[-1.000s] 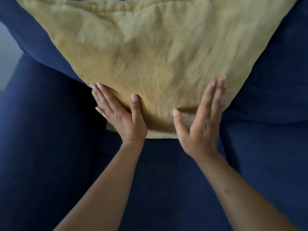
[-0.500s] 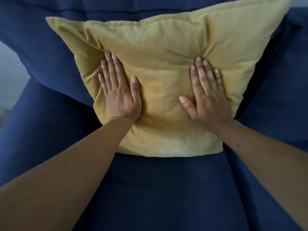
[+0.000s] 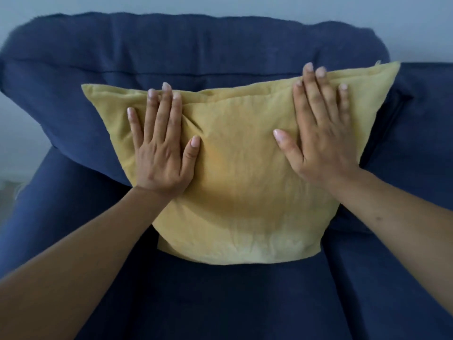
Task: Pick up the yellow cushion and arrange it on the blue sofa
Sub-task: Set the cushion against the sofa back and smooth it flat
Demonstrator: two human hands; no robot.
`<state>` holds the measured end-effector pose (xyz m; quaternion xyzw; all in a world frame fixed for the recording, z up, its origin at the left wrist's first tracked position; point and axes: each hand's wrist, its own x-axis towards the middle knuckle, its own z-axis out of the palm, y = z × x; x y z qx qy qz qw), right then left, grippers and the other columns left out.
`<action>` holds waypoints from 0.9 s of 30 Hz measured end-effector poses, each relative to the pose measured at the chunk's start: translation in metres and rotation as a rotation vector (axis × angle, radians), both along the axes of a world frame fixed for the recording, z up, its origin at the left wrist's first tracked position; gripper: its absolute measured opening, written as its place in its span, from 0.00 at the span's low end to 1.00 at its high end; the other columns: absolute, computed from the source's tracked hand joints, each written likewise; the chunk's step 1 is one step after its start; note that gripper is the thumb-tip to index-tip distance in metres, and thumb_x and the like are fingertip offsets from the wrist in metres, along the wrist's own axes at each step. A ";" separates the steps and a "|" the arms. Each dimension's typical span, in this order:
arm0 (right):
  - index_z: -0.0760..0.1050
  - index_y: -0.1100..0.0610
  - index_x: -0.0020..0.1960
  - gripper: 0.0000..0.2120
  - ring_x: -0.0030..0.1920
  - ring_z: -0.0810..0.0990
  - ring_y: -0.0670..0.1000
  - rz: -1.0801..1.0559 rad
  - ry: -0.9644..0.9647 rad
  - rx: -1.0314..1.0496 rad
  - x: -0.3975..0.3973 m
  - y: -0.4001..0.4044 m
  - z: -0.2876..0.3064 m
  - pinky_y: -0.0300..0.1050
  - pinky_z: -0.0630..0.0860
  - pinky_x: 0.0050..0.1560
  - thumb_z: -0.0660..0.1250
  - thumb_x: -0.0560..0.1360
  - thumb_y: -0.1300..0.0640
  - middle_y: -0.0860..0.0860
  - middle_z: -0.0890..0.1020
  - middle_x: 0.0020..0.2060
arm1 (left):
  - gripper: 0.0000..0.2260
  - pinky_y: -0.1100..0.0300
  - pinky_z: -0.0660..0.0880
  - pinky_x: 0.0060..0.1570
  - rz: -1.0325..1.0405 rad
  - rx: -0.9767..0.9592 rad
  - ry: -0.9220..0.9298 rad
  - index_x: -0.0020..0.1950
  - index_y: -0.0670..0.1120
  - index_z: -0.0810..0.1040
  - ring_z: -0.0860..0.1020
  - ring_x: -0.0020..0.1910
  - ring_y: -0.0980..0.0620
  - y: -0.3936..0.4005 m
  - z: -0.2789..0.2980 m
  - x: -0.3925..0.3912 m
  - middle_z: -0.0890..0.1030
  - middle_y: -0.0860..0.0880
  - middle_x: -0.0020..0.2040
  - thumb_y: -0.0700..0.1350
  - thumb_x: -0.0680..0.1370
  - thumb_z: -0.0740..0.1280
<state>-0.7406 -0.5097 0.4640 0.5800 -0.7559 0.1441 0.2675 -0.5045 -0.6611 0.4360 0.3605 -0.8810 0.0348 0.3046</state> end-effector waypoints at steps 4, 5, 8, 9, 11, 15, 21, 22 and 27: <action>0.49 0.63 0.81 0.39 0.82 0.47 0.57 -0.024 -0.059 0.075 -0.015 -0.021 -0.013 0.60 0.42 0.80 0.41 0.81 0.35 0.59 0.51 0.82 | 0.34 0.40 0.43 0.79 -0.018 -0.026 -0.098 0.81 0.43 0.56 0.52 0.82 0.46 -0.037 -0.007 -0.004 0.57 0.45 0.82 0.62 0.81 0.47; 0.48 0.63 0.81 0.39 0.82 0.47 0.57 -0.026 -0.068 0.081 -0.017 -0.026 -0.017 0.60 0.42 0.80 0.41 0.81 0.35 0.59 0.50 0.82 | 0.34 0.41 0.44 0.79 -0.017 -0.020 -0.109 0.81 0.44 0.56 0.52 0.82 0.46 -0.043 -0.010 -0.006 0.57 0.45 0.82 0.63 0.81 0.47; 0.48 0.63 0.81 0.39 0.82 0.47 0.58 -0.029 -0.095 0.084 -0.022 -0.039 -0.031 0.61 0.43 0.80 0.41 0.81 0.36 0.60 0.50 0.82 | 0.35 0.40 0.44 0.79 -0.016 -0.006 -0.112 0.81 0.44 0.55 0.53 0.82 0.46 -0.051 -0.022 -0.015 0.57 0.45 0.82 0.64 0.81 0.46; 0.47 0.63 0.81 0.39 0.82 0.47 0.58 -0.026 -0.108 0.086 -0.024 -0.042 -0.036 0.61 0.43 0.80 0.41 0.81 0.36 0.60 0.50 0.82 | 0.35 0.41 0.43 0.79 -0.019 -0.005 -0.106 0.81 0.44 0.55 0.53 0.82 0.45 -0.052 -0.027 -0.018 0.57 0.44 0.82 0.64 0.81 0.45; 0.47 0.63 0.81 0.40 0.82 0.47 0.58 -0.020 -0.136 0.089 -0.027 -0.047 -0.044 0.60 0.41 0.80 0.41 0.81 0.36 0.61 0.49 0.81 | 0.35 0.43 0.41 0.79 -0.021 -0.003 -0.097 0.81 0.43 0.54 0.52 0.82 0.45 -0.054 -0.036 -0.021 0.56 0.43 0.82 0.63 0.80 0.45; 0.48 0.65 0.81 0.39 0.82 0.48 0.60 -0.017 -0.157 0.079 -0.029 -0.056 -0.056 0.59 0.40 0.80 0.43 0.81 0.37 0.63 0.50 0.81 | 0.35 0.46 0.36 0.78 -0.034 -0.007 -0.087 0.81 0.42 0.52 0.51 0.81 0.43 -0.062 -0.048 -0.027 0.55 0.41 0.82 0.63 0.80 0.46; 0.48 0.66 0.81 0.39 0.81 0.48 0.61 -0.012 -0.174 0.067 -0.031 -0.063 -0.064 0.59 0.40 0.80 0.44 0.81 0.38 0.64 0.51 0.81 | 0.35 0.46 0.35 0.77 -0.042 0.008 -0.124 0.81 0.42 0.50 0.49 0.81 0.43 -0.068 -0.055 -0.031 0.53 0.39 0.82 0.62 0.80 0.45; 0.49 0.66 0.81 0.39 0.81 0.48 0.61 -0.012 -0.176 0.065 -0.030 -0.063 -0.065 0.59 0.40 0.79 0.44 0.81 0.38 0.64 0.51 0.81 | 0.35 0.46 0.35 0.77 -0.039 0.009 -0.135 0.81 0.42 0.49 0.49 0.81 0.43 -0.068 -0.056 -0.032 0.52 0.39 0.82 0.62 0.80 0.45; 0.47 0.65 0.81 0.39 0.82 0.48 0.60 -0.036 -0.169 0.101 -0.026 -0.062 -0.062 0.60 0.41 0.80 0.44 0.81 0.38 0.63 0.50 0.81 | 0.35 0.47 0.34 0.77 -0.008 0.026 -0.195 0.82 0.43 0.47 0.47 0.82 0.44 -0.063 -0.051 -0.033 0.50 0.41 0.83 0.62 0.81 0.46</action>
